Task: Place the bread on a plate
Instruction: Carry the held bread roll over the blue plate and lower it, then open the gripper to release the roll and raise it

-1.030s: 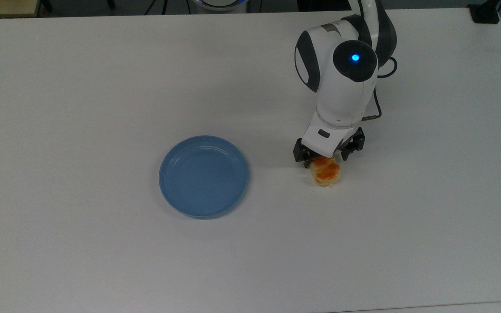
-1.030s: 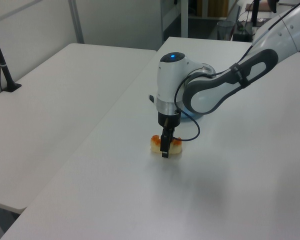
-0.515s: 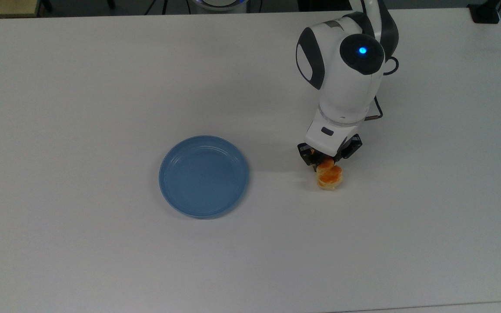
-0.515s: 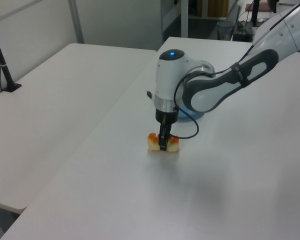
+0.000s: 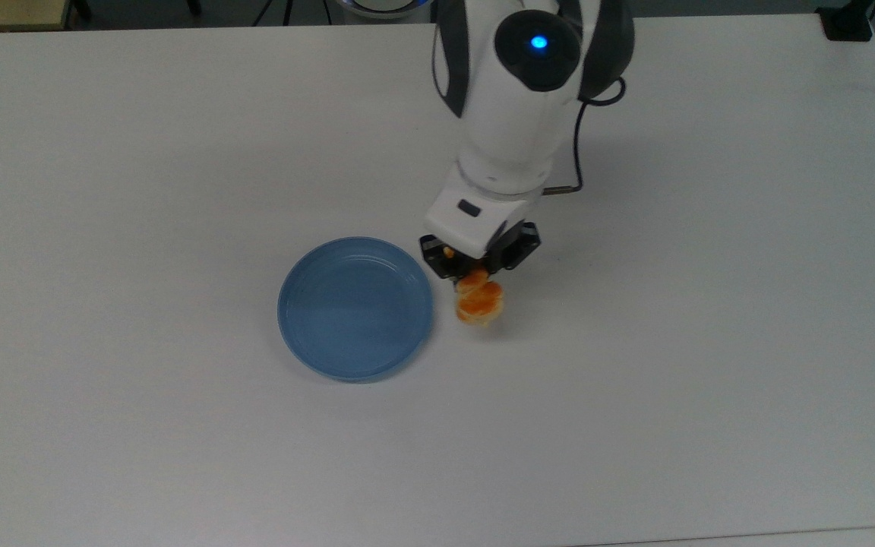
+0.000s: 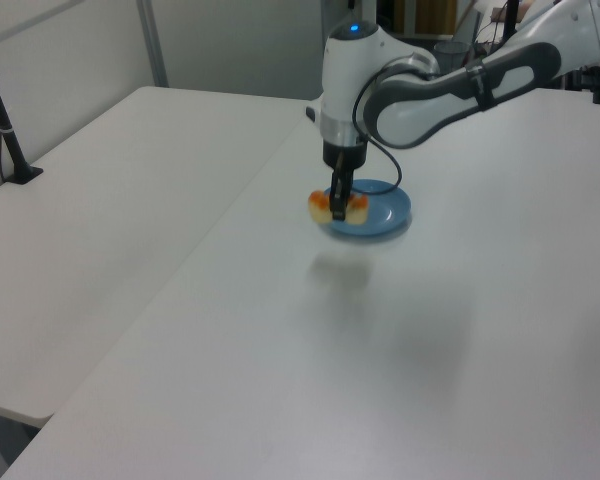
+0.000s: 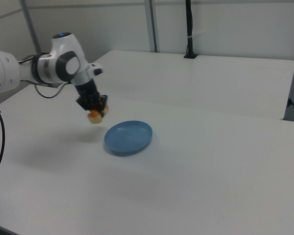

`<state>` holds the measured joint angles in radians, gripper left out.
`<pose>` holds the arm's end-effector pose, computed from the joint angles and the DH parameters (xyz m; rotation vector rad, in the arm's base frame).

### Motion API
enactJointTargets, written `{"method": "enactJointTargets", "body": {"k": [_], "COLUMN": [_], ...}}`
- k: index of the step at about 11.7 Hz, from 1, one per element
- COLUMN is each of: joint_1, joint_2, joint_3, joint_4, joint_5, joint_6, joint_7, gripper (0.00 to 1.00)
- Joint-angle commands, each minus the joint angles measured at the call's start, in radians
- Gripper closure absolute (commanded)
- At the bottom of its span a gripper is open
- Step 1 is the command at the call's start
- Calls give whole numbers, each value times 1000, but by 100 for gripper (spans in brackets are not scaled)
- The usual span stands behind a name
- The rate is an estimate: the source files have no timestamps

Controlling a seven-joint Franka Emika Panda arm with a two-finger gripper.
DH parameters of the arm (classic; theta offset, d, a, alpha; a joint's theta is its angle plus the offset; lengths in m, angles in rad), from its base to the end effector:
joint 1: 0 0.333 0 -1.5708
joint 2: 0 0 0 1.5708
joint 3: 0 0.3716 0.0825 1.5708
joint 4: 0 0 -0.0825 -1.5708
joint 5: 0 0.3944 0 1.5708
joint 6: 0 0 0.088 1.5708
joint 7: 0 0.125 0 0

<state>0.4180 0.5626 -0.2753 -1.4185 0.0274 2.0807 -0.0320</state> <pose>0.7458 0.1529 0.4180 3.0072 0.3200 0.1913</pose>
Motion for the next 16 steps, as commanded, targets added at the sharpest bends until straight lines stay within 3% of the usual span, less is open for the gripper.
{"method": "enactJointTargets", "body": {"k": [1, 6, 7, 8, 9, 13, 15, 16], "joint_1": [-59, -111, -111, -110, -111, -117, -148, -178], "joint_2": [-6, 34, 36, 34, 34, -16, -131, -195], "joint_3": [-73, -73, -73, -73, -73, -71, -42, -1], "joint_4": [-20, -63, -65, -65, -71, -69, -69, -68], "joint_5": [9, 23, 23, 25, 25, 23, 23, 16], "joint_6": [-5, 87, 96, 94, 94, 26, -113, -186], "joint_7": [-109, -123, -118, -115, -111, -112, -100, -59], "gripper": [68, 62, 50, 28, 0, 0, 0, 0]}}
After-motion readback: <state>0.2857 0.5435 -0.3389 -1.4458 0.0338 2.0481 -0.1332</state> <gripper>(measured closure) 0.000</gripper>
